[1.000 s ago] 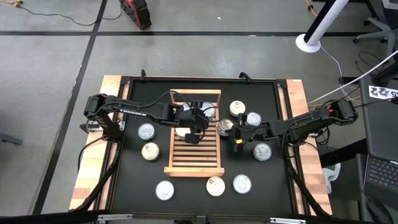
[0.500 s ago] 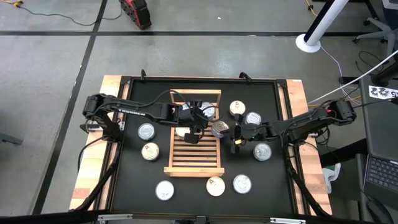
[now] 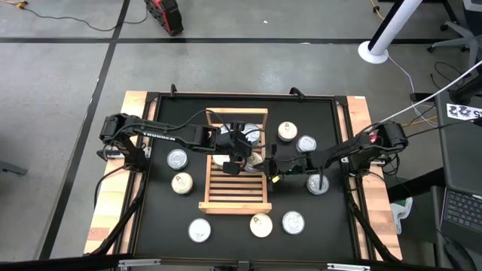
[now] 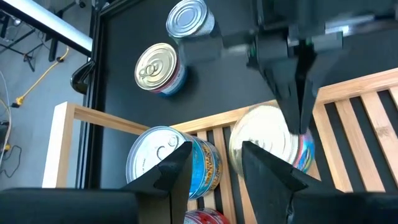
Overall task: Stack canned seafood by type on shelf
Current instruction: Put the blue-pink tuna can on the shelf
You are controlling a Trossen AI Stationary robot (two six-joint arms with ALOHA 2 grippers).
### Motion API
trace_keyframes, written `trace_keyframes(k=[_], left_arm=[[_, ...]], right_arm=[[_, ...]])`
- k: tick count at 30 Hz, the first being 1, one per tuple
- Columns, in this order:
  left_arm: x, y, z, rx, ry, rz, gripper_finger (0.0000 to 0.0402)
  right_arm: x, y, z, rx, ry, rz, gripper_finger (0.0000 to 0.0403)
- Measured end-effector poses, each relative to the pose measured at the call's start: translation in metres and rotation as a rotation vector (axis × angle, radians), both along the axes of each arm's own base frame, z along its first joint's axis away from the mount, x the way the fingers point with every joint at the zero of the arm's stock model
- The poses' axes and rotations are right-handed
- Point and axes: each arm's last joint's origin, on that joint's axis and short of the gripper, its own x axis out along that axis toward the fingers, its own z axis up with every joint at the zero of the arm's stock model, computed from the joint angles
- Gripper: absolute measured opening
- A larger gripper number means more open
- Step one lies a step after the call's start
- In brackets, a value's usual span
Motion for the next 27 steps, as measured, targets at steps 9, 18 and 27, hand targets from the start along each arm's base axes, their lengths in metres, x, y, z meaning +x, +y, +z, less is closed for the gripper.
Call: trace_keyframes(k=[9, 18, 27], left_arm=[[-0.002, -0.009, 0.001, 0.000, 0.003, -0.024, 0.0133], [-0.018, -0.018, 0.016, -0.030, 0.001, -0.001, 0.0133], [-0.051, -0.030, 0.030, -0.164, 0.056, 0.139, 0.0133]], right_arm=[[0.020, 0.002, -0.010, -0.092, 0.046, 0.024, 0.0000], [0.020, 0.001, -0.011, -0.145, 0.056, 0.007, 0.0010], [0.020, 0.001, -0.011, -0.146, 0.063, 0.007, 0.0055]])
